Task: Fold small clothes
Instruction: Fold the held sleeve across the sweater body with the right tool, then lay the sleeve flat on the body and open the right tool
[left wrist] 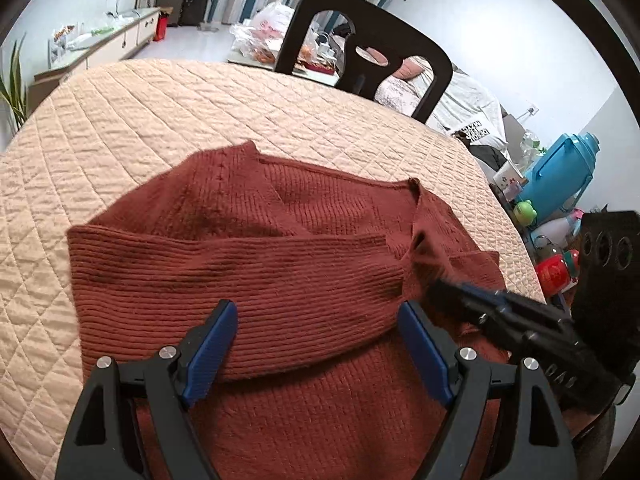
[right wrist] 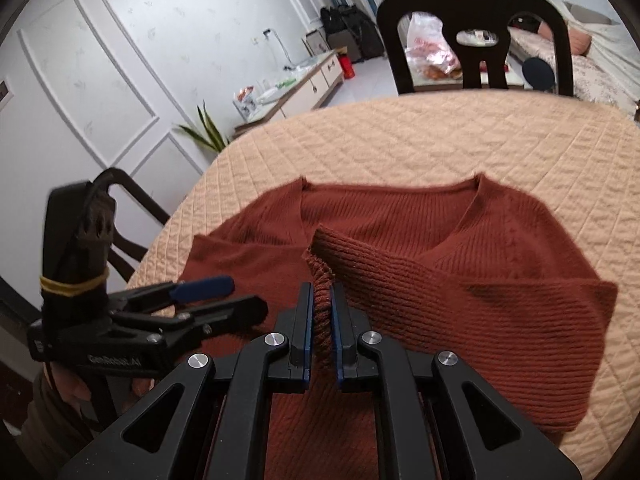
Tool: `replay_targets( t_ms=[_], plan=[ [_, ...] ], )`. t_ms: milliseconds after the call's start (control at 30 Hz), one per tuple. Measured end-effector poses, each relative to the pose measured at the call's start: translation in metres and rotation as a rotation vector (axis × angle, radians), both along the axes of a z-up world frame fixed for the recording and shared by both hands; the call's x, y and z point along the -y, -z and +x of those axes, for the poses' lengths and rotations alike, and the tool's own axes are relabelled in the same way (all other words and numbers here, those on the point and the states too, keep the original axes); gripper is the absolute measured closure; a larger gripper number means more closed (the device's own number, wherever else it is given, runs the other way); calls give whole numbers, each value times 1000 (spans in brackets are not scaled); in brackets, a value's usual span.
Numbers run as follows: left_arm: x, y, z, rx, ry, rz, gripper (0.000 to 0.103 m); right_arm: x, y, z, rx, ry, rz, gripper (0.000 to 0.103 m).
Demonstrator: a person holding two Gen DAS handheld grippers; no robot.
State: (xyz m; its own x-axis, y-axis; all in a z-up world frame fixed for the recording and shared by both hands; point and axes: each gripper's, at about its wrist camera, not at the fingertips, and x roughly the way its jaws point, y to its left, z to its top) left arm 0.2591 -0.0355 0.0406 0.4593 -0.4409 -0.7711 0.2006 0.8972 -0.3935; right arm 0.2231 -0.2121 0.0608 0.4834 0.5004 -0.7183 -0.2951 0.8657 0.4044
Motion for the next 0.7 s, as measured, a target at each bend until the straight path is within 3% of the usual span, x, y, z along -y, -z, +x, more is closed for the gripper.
replay_targets(
  t_ms=[167,233,400,533,700],
  plan=[
    [0,-5,-1,31,-16,9,19,-3,4,-1,-26,-11,0,84],
    [0,-6,1,32,-21,8,19,-1,-3,-5,-4,-16,18,76],
    [5,-9,3,35,-21,-8,19,28,-30,-18,76,37,29,74],
    [16,-15,2,47,-8,-19,19,59,-38,-22,100,150,-41,73],
    [36,-24,3,58,33,-61,19,81,-22,-21,40,250,-172,73]
  ],
)
